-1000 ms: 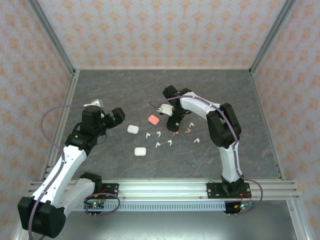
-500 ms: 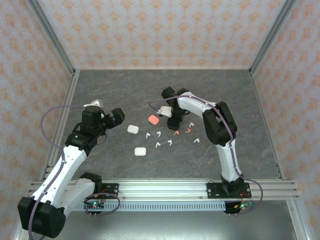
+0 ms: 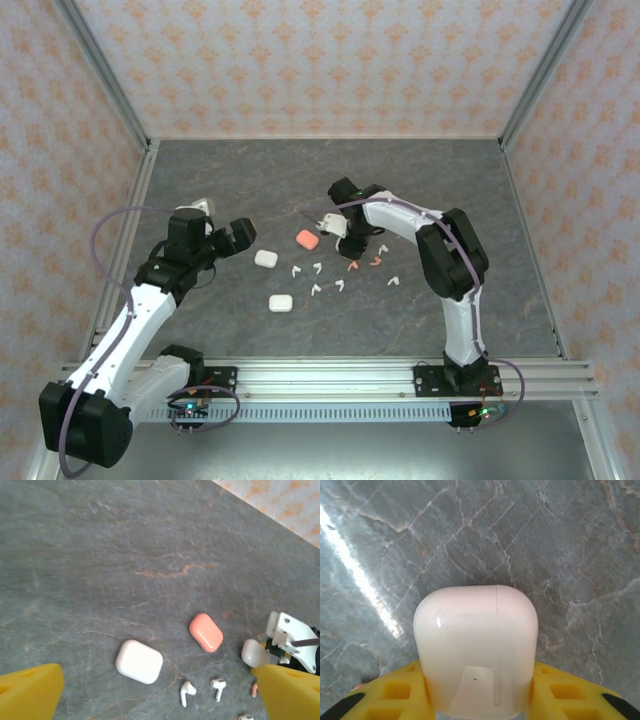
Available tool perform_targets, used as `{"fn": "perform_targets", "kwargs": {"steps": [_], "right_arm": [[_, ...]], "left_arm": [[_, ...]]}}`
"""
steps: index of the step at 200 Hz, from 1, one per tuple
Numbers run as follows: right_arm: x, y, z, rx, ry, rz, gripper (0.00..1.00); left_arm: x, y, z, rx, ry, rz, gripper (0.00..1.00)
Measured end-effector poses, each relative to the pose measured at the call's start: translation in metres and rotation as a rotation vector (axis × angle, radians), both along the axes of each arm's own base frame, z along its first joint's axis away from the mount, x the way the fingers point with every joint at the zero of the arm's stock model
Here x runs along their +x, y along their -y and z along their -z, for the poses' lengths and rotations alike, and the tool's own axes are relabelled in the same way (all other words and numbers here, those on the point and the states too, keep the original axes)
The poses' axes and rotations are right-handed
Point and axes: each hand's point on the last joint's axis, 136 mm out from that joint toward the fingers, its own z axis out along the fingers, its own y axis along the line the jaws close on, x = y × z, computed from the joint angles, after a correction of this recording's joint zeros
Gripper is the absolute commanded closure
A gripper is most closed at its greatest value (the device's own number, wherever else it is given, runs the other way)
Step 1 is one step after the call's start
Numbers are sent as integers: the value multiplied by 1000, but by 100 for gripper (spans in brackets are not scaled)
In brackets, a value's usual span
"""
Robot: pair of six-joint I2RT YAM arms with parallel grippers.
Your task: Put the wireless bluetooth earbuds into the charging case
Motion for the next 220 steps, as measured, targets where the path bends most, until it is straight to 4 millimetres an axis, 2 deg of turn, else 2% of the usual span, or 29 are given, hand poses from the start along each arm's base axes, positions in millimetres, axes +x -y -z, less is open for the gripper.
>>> {"fn": "perform_targets", "kwargs": {"steps": [23,63,97,148,178,200,220], "right_arm": [[1,-3,-26,69,76,11,63],[-5,-12,-93,273,254,16,63],[-12,-22,-134,420,332,16,62],[-29,-30,-177,575,369,1,62],[-37,-35,-201,656,392,-21,62],[-41,-37,-211,688,398,-32,62],[-45,-41,-214,701,396,-43,62]], "left_arm": [[4,22,-7,-69,9,104,3],[5,78,-23,-246,36,369,5],[3,100,-38,-346,66,469,10],[-7,142,-63,-420,105,617,21],[-5,160,-81,-426,127,666,26],[-3,173,-87,-428,131,696,28],[-3,187,-85,-426,113,721,34]]}}
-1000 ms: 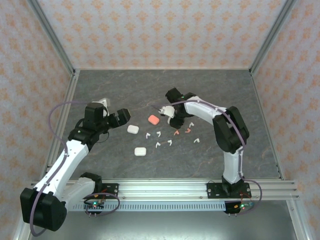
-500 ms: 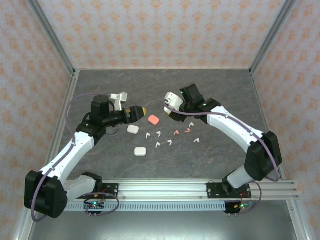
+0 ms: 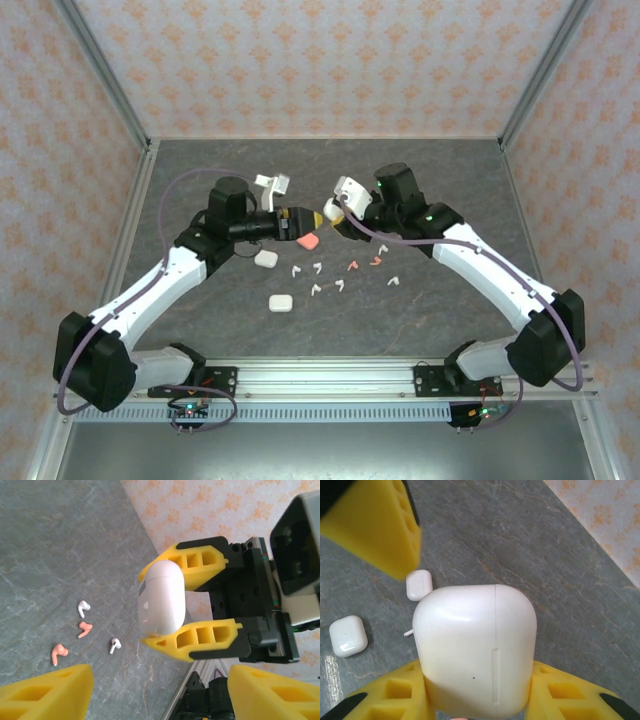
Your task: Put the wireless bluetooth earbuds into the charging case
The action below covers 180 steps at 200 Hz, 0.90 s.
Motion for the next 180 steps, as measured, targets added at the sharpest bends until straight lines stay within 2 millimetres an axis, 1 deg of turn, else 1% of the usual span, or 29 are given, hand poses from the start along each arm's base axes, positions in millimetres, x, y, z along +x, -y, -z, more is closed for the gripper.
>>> {"fn": "perform_targets", "kwargs": {"steps": [18,35,45,80,138,180], "right_arm": [[-2,-2,0,5,-5,-9,62],[-4,-4,0,8,-7,-17,62],[-4,-4,0,10,-9,-20,62],[-5,-5,-1,13,-11,-23,62],[-7,-6,-1,21,-17,-37,61],[-6,-7,2,21,-30,-33,61]], "left_arm": [[1,13,4,10,-12,24,39],[2,21,6,15,-15,35,43],[3,23,7,19,-18,32,45],[7,23,8,24,-10,17,54],[14,21,12,37,-9,-14,55],[16,22,12,38,-12,-21,63]]}}
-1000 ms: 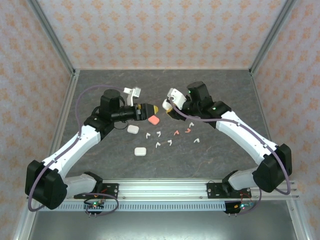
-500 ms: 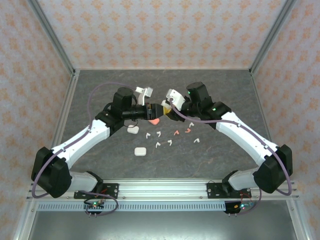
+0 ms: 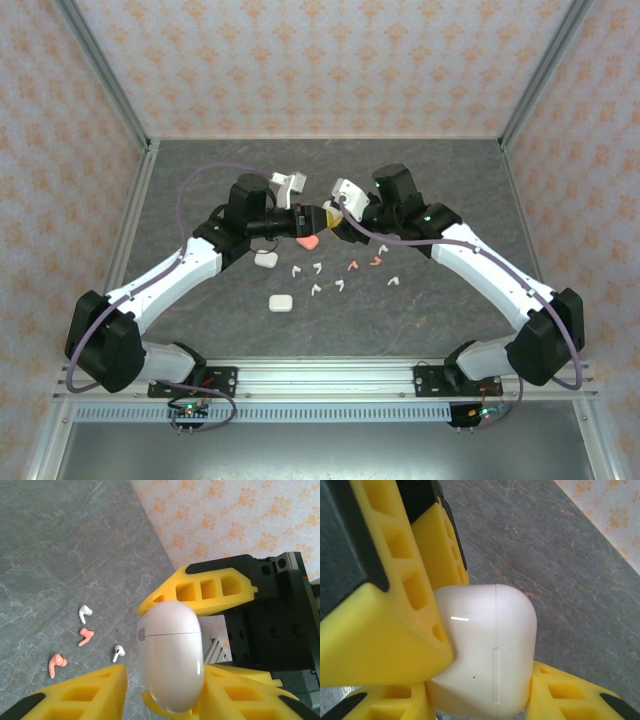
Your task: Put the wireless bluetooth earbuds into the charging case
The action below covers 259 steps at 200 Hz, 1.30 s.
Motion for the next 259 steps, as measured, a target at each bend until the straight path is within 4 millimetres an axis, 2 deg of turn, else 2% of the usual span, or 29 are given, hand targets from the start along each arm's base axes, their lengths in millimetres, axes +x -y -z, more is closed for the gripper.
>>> {"fn": "perform_targets", "kwargs": {"steps": [26,78,92,106,139,227,259], "right_arm": [[0,-1,4,-6,-12,-2,61],[1,-1,11,-15,-34,3,61],[1,0,12,-18,-41,5,61],[1,0,13,-21,-47,7,61],[-4,-2,14,-14,-62,-13,61],[-4,-4,19,-16,-87,-11,60],[-4,-5,21,-22,-99,-12,60]], "left_arm": [[-1,2,2,3,-2,3,71],[0,3,8,19,-12,5,75],[0,3,9,22,-16,6,74],[0,4,10,25,-18,8,68],[3,5,9,30,-13,5,67],[4,3,12,56,-12,-4,74],[3,2,15,76,-2,3,65]]}}
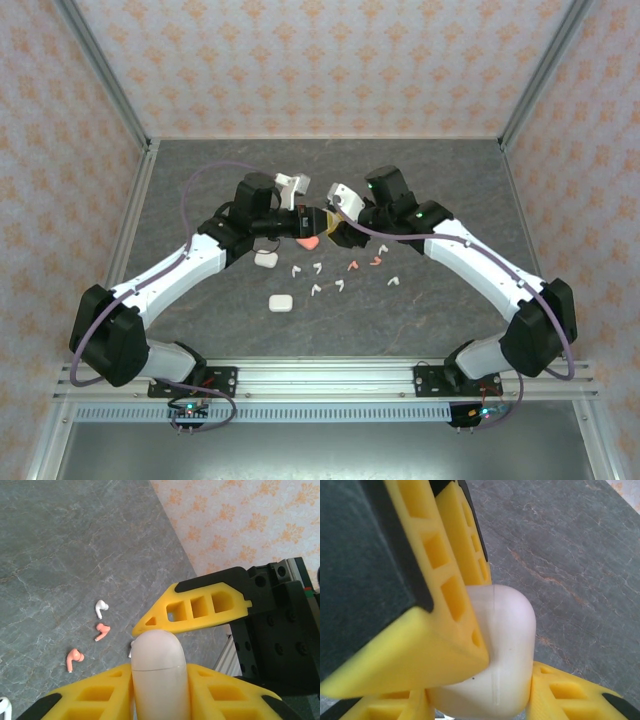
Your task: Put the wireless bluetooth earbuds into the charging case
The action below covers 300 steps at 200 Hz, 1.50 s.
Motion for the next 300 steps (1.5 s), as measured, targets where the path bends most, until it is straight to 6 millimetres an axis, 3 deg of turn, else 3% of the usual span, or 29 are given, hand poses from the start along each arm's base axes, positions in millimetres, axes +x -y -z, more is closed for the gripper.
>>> {"fn": "perform_targets", "kwargs": {"steps": [52,99,174,209,248,253,300], "right_arm": [[1,2,0,-11,-3,8,60],[0,2,0,-13,-6,7,59],[3,8,-3,6,-33,53,24],[-4,38,-19,91,-55,126,14],[-23,65,-40,254,-76,172,13],[-25,67,-43,278,-78,175,13],[-34,60,-77,449,-52,114,19]], "left_arm": [[-5,1,1,22,21,30,61],[-6,1,2,26,22,37,72],[-6,-2,-9,21,64,25,86],[-6,-10,-31,-9,179,-21,87],[-7,-19,-55,-35,374,-48,96],[-8,-20,-57,-36,405,-44,99],[-35,-14,-71,-1,683,51,100]]}}
